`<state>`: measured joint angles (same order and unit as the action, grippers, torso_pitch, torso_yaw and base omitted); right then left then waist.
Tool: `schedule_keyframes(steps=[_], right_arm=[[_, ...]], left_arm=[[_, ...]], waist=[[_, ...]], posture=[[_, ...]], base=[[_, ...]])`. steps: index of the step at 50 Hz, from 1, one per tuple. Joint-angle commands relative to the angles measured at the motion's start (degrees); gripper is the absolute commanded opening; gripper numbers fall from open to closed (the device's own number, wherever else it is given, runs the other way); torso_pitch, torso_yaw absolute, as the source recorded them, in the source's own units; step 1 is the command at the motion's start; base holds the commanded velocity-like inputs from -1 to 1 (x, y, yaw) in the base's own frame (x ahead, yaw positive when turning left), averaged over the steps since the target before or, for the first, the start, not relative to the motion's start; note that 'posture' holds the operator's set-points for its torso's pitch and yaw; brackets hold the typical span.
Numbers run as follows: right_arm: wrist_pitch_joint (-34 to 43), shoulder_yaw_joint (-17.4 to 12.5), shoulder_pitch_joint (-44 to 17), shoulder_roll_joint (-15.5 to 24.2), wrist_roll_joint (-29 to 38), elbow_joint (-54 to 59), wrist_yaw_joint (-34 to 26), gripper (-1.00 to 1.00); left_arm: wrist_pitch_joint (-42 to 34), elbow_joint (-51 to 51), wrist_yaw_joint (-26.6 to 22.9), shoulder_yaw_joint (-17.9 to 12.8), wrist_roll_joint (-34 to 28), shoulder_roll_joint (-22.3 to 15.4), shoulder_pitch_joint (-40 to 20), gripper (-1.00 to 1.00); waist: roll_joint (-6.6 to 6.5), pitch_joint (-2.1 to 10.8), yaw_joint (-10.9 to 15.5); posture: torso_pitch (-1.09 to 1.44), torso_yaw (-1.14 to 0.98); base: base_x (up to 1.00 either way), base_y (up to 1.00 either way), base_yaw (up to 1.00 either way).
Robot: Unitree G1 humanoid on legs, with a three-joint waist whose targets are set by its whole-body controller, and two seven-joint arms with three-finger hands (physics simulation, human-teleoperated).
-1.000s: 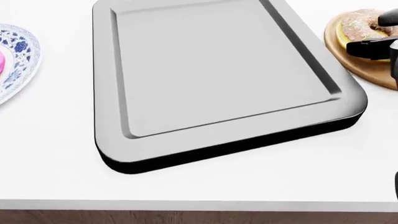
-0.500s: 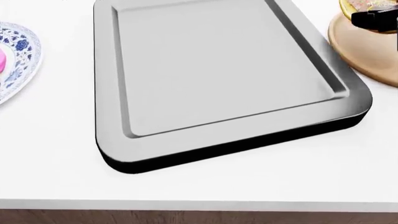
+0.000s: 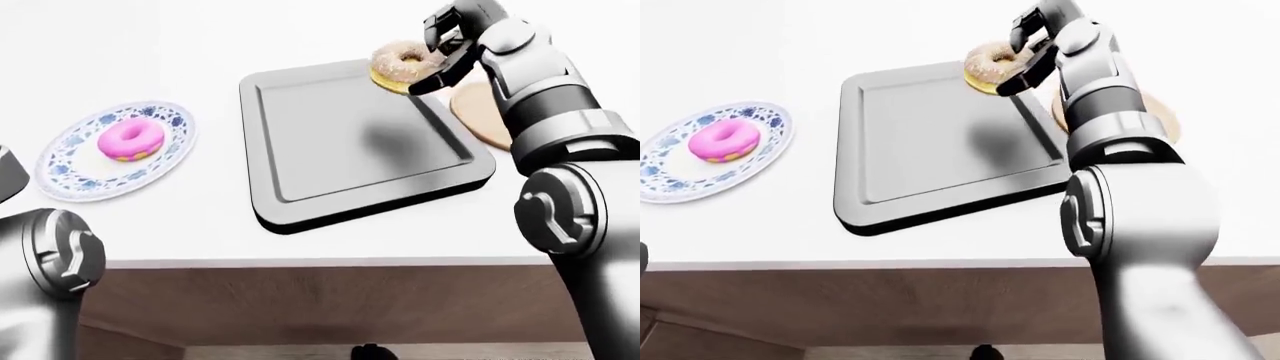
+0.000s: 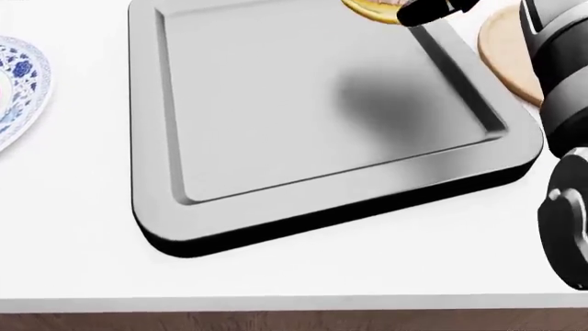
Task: Move the dessert items from the plate to the tray.
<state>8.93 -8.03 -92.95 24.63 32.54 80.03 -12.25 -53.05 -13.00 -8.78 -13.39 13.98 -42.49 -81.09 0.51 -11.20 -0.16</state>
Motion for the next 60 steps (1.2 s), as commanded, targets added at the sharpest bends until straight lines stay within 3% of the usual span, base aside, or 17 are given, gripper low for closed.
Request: schedule_keyframes(steps=[1, 9, 25, 26, 27, 29, 41, 47, 48, 50, 55, 57, 60], right_arm=[[-2.3, 0.1, -2.5, -0.1, 0.9, -2.4, -3.1, -1.00], [-3.9, 0.5, -2.2, -3.3, 2.6, -2.5, -9.8, -1.00], [-0.6, 0.1, -1.8, -4.6, 3.2, -2.7, -11.8, -0.95], [0.0, 0.0, -1.9, -4.6, 3.1, -2.6, -11.8, -0.61], [-0.1, 0.1, -1.9, -4.5, 3.1, -2.7, -11.8, -0.44], [-0.2, 0.2, -1.8, -4.5, 3.2, -2.7, -12.0, 1.00], [0.8, 0.1, -2.6, -3.4, 3.3, -2.8, -12.8, 1.00], [1.2, -1.6, -4.9, -2.2, 0.6, -3.4, -10.7, 1.00], [1.7, -2.1, -5.5, -1.6, 0.0, -3.7, -8.8, 1.00], [3.0, -6.0, -7.4, -0.5, -5.1, -4.4, -6.5, 1.00], [5.5, -8.3, -12.3, 2.6, -12.5, -5.9, -2.9, 1.00], [6.2, -6.2, -12.8, 3.2, -12.6, -6.2, -3.8, 1.00], [7.6, -6.1, -14.6, 4.2, -15.5, -7.7, -4.1, 1.00]], left_arm=[[1.7, 1.2, 0.2, -0.5, 0.0, -0.8, -2.2, 1.00], [1.4, 2.3, 0.1, -1.1, 0.4, -1.4, -1.2, 1.00], [0.0, 4.3, 1.0, -1.7, 2.2, -2.7, 0.0, 1.00], [0.0, 4.2, 1.1, -1.8, 2.3, -2.8, -0.2, 1.00], [-0.1, 4.4, 1.1, -1.8, 2.5, -2.9, -0.2, 1.00], [-0.2, 4.7, 1.1, -1.9, 2.7, -3.1, 0.2, 1.00], [1.7, 1.3, 0.9, -0.8, 2.1, -3.2, -1.8, 1.00], [5.6, -5.2, -1.0, 1.1, -0.5, -3.0, -5.1, 1.00], [6.8, -7.3, -1.6, 1.7, -1.4, -3.0, -6.2, 1.00], [10.9, -13.6, -2.8, 2.7, -3.5, -2.7, -8.4, 1.00], [25.2, -35.3, -5.4, 5.3, -10.4, -0.3, -16.1, 1.00], [29.9, -42.6, -5.2, 5.7, -12.9, 0.7, -18.8, 1.00], [34.3, -51.6, -4.3, 5.4, -15.4, 2.1, -21.1, 1.00]], waist=[[-0.25, 2.29, -0.1], [-0.85, 2.36, -0.5], [-1.51, 2.38, -0.9], [-1.55, 2.37, -0.9], [-1.58, 2.37, -0.9], [-1.63, 2.36, -0.9], [-1.76, 2.45, -1.0], [-1.72, 2.49, -0.8], [-1.69, 2.46, -0.8], [-1.58, 2.41, -0.7], [-1.13, 2.31, 0.0], [-0.91, 2.27, 0.1], [-0.52, 2.44, 0.1]], posture=[[0.19, 0.00], [0.19, 0.00], [0.19, 0.00], [0.19, 0.00], [0.19, 0.00], [0.19, 0.00], [0.19, 0.00], [0.19, 0.00], [0.19, 0.00], [0.19, 0.00], [0.19, 0.00], [0.19, 0.00], [0.19, 0.00]], base=[[0.00, 0.00, 0.00], [0.00, 0.00, 0.00], [0.00, 0.00, 0.00], [0.00, 0.00, 0.00], [0.00, 0.00, 0.00], [0.00, 0.00, 0.00], [0.00, 0.00, 0.00], [0.00, 0.00, 0.00], [0.00, 0.00, 0.00], [0.00, 0.00, 0.00], [0.00, 0.00, 0.00], [0.00, 0.00, 0.00], [0.00, 0.00, 0.00]])
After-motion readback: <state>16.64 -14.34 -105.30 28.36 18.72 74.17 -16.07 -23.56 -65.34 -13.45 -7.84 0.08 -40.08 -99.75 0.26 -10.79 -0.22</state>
